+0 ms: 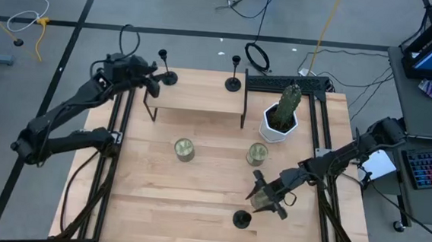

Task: Pick & Place candle stick holders
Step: Put the black candle holder on the shelf

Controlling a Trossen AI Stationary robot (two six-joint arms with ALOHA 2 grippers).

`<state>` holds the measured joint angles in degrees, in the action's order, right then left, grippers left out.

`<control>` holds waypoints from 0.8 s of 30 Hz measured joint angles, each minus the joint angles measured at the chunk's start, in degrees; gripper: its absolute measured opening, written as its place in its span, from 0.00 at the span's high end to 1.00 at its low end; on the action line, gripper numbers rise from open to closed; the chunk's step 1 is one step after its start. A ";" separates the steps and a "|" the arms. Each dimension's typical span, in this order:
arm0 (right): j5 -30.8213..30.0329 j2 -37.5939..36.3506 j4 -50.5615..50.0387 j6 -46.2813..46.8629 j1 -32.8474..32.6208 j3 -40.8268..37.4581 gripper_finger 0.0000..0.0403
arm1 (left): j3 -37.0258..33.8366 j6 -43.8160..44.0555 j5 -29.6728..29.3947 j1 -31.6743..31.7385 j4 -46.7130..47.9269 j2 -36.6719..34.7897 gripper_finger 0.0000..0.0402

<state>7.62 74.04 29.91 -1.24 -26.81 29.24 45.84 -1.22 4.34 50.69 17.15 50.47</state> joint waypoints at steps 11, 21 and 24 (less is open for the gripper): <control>1.59 5.45 25.37 5.52 -1.44 -8.06 0.44 | 0.00 0.05 11.05 -8.24 13.86 -5.88 0.49; 10.60 20.45 25.49 -1.77 -1.16 1.88 0.44 | 0.00 1.80 16.41 -17.34 14.00 -5.89 0.49; 10.56 21.94 25.46 -4.72 -0.43 3.17 0.44 | 0.00 2.66 16.23 -18.62 13.78 -5.89 0.49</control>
<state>18.18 95.98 55.37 -5.97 -27.24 32.41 45.84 1.44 20.57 32.07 30.93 44.58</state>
